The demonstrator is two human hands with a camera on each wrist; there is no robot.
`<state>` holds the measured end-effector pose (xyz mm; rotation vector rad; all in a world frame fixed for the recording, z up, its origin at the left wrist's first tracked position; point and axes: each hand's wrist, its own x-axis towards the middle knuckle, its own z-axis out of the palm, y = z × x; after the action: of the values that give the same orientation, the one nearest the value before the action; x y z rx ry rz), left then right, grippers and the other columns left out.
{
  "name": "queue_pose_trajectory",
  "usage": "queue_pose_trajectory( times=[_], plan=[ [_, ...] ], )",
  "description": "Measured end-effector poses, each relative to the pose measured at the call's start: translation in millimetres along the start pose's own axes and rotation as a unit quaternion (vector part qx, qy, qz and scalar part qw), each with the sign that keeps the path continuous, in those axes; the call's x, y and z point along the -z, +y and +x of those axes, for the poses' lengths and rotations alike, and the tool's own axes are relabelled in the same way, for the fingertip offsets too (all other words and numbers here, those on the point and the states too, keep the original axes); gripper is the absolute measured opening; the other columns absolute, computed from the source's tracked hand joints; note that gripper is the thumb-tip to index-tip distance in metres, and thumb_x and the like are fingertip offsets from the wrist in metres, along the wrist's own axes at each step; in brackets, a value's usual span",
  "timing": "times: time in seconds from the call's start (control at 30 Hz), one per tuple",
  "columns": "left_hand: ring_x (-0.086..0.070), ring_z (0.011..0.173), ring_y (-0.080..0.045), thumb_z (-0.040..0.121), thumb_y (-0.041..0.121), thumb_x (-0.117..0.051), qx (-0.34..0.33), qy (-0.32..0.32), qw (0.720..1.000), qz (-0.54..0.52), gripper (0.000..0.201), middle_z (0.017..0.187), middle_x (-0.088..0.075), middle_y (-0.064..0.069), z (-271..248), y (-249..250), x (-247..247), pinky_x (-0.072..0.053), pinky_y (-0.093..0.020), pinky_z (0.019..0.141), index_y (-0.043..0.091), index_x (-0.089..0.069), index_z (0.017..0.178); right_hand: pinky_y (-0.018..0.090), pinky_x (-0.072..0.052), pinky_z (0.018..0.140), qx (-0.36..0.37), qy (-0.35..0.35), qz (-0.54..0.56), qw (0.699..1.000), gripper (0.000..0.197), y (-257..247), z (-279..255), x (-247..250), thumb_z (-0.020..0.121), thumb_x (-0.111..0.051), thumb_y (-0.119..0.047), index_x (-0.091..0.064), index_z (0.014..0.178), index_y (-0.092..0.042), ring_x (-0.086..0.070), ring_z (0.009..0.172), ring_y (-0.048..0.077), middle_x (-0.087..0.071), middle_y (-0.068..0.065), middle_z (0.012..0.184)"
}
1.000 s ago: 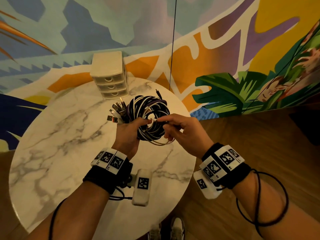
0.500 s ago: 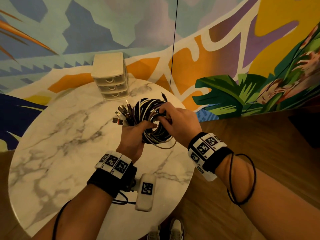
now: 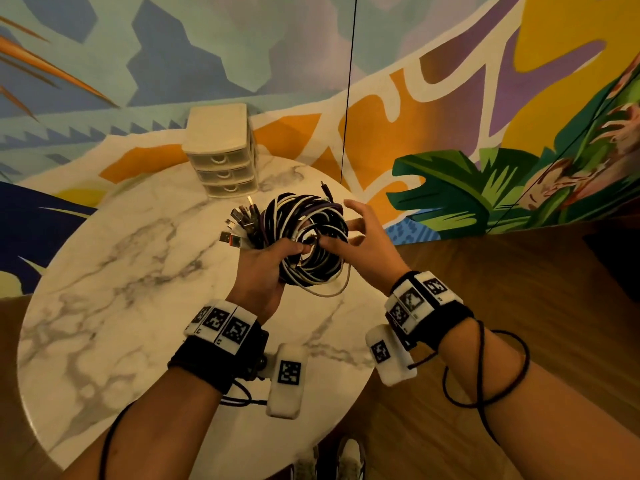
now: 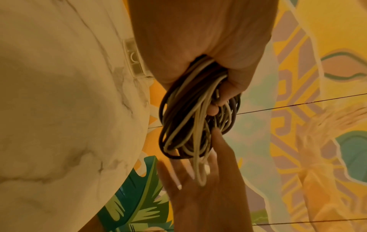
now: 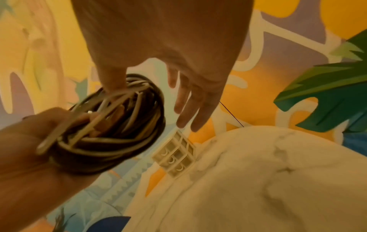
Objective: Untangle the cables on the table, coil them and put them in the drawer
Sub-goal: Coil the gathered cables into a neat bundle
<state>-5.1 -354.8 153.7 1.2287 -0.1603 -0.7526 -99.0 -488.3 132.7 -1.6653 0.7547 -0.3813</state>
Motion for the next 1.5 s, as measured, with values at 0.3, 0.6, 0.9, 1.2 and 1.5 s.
queue_pose_trajectory(
  times=[0.3,0.6,0.9,1.2,1.5],
  plan=[
    [-0.069,0.077,-0.022,0.076,-0.01,-0.059,0.023,0.059,0.998,-0.01,0.026,0.083,-0.07,-0.009,4.7,-0.1,-3.6,-0.056,-0.03,0.062,0.0,-0.064,0.1,0.025,-0.045,0.052,0.042,-0.025,-0.072,0.996,0.034,19.2,-24.7,1.3,0.098,-0.048,-0.026,-0.059,0.069,-0.014,-0.053,0.048,0.012,-0.059,0.002,0.056],
    [-0.068,0.068,-0.02,0.079,-0.008,-0.058,0.031,0.046,0.998,-0.001,0.015,0.071,-0.069,-0.006,2.0,3.1,-10.4,-0.056,-0.035,0.056,0.003,-0.064,0.086,0.037,-0.046,0.06,0.102,-0.008,-0.156,0.982,0.028,23.4,-11.2,15.1,0.099,-0.042,-0.026,-0.052,0.075,-0.017,-0.05,0.057,0.016,-0.054,-0.003,0.06],
    [-0.067,0.066,-0.018,0.084,-0.005,-0.053,0.05,0.009,0.999,-0.015,0.021,0.069,-0.069,-0.006,-1.6,1.2,-10.3,-0.056,-0.036,0.057,0.006,-0.069,0.074,0.034,-0.032,0.054,0.218,0.029,-0.228,0.949,0.028,8.2,-8.2,24.1,0.1,-0.04,-0.029,-0.039,0.073,-0.021,-0.037,0.054,0.011,-0.04,-0.009,0.057],
    [-0.067,0.064,-0.019,0.085,-0.004,-0.049,0.054,-0.02,0.998,0.002,0.02,0.07,-0.07,-0.008,-5.7,4.6,-7.0,-0.056,-0.035,0.054,0.006,-0.066,0.083,0.031,-0.032,0.055,0.267,-0.037,-0.359,0.893,0.028,-6.1,-2.4,30.0,0.099,-0.041,-0.027,-0.042,0.072,-0.019,-0.04,0.059,0.018,-0.042,-0.005,0.062],
    [-0.064,0.066,-0.02,0.084,-0.008,-0.048,0.047,-0.045,0.998,0.007,0.024,0.064,-0.065,-0.007,-8.7,0.0,-13.4,-0.056,-0.035,0.064,0.007,-0.067,0.082,0.03,-0.026,0.056,0.278,0.029,-0.385,0.88,0.03,-12.8,6.2,27.1,0.096,-0.047,-0.037,-0.038,0.072,-0.022,-0.04,0.06,0.018,-0.04,-0.008,0.063]
  ],
)
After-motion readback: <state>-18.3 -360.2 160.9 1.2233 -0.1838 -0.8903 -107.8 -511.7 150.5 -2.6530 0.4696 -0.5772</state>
